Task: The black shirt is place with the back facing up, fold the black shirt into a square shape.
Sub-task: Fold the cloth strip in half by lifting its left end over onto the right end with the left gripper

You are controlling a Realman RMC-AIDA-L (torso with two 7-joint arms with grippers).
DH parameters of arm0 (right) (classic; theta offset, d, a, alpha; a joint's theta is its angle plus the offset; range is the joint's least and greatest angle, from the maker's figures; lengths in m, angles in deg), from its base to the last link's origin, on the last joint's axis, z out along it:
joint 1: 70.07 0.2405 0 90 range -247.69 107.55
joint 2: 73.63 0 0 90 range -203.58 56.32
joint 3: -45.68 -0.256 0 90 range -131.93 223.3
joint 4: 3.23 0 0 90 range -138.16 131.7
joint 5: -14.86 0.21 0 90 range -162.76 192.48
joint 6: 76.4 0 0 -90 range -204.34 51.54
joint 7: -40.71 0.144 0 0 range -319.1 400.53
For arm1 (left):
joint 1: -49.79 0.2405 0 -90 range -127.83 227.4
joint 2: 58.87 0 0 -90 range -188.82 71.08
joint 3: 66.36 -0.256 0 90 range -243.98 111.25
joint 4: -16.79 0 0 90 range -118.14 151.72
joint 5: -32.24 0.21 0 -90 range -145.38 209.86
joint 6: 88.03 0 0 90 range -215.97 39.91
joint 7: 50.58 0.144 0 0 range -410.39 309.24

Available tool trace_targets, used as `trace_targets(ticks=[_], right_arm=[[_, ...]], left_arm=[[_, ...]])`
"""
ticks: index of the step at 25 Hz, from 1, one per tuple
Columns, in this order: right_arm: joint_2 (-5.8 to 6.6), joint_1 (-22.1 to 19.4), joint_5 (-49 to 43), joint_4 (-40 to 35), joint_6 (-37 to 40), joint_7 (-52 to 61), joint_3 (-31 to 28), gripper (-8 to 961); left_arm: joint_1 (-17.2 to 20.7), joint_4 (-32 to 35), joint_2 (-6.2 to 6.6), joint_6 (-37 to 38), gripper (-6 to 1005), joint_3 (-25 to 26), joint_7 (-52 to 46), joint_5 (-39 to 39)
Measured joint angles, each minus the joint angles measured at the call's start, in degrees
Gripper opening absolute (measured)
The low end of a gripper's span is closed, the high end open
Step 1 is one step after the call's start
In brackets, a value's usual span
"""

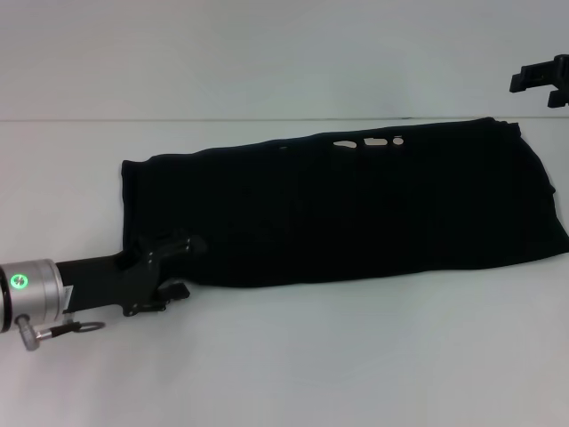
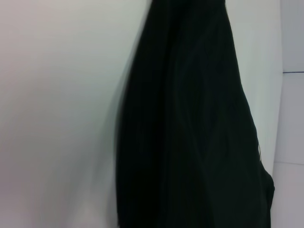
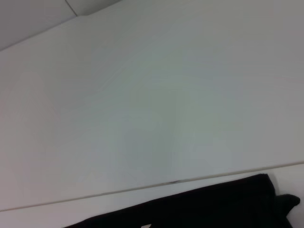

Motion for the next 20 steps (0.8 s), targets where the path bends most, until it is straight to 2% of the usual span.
trace_targets(ticks=[9,13,16,20], right_arm=[[-0.33,0.4,0.0,-0.7,0.0,0.0,0.0,757],[-0.41,0.2,0.1,-0.7,0.1,0.0,0.0,757],[-0.41,0.1,0.1,-0.8,0.3,0.0,0.0,756],[-0.4,-0.1,0.1,-0.9,0.6,0.0,0.0,756]], left_arm=[[-3.2,-2.8,-0.17,-7.5,872,0.0,-0.1,-0.9],[-4.4,-3.0,-1.17,-9.3,872,0.3,0.6,-1.5],[-4.2,-1.9,-1.75,-9.7,872,0.5,3.0,-5.7],[-2.1,0.7,-1.84,-6.0,872,0.3,5.2,-10.6]])
